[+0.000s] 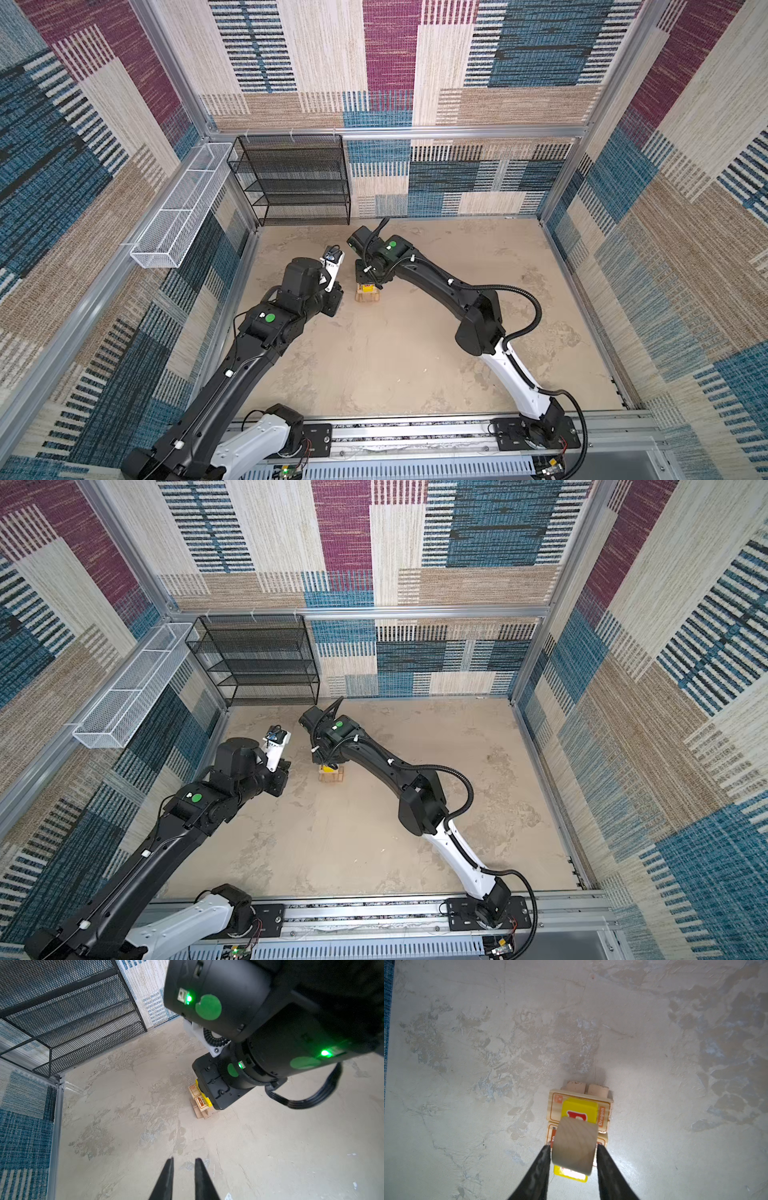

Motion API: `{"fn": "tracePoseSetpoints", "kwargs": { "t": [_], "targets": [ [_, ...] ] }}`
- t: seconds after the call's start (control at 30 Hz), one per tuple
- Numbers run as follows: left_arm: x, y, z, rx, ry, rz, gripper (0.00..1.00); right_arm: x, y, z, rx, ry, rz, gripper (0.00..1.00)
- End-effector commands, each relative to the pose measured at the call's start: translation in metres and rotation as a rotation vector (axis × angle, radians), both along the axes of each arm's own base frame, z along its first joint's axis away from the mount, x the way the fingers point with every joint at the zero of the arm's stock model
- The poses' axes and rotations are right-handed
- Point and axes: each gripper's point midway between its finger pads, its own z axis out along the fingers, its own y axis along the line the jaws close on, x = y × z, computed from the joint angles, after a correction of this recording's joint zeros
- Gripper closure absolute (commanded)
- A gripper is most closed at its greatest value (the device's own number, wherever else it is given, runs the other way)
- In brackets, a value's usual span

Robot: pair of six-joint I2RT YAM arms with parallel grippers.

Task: Build the wood block tower
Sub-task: 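Lower the wooden cylinder onto the yellow cubes and open the right gripper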

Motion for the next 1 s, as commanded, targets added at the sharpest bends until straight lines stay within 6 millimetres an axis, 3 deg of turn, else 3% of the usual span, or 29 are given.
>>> {"fn": "tracePoseSetpoints", "kwargs": {
  "t": [0.0, 0.97],
  "targets": [
    [0.0022, 0.0004, 0.0044, -0.01, -0.014, 0.01, 0.77, -0.0003, -0.0004, 0.0042, 0.002, -0.005, -0.006, 0.6],
    [0.0024, 0.0014, 0.0048, -0.01, -0.018, 0.015, 0.78, -0.0025, 0.0076, 0.0051, 0.028, 0.003, 0.034, 0.61]
  ]
}}
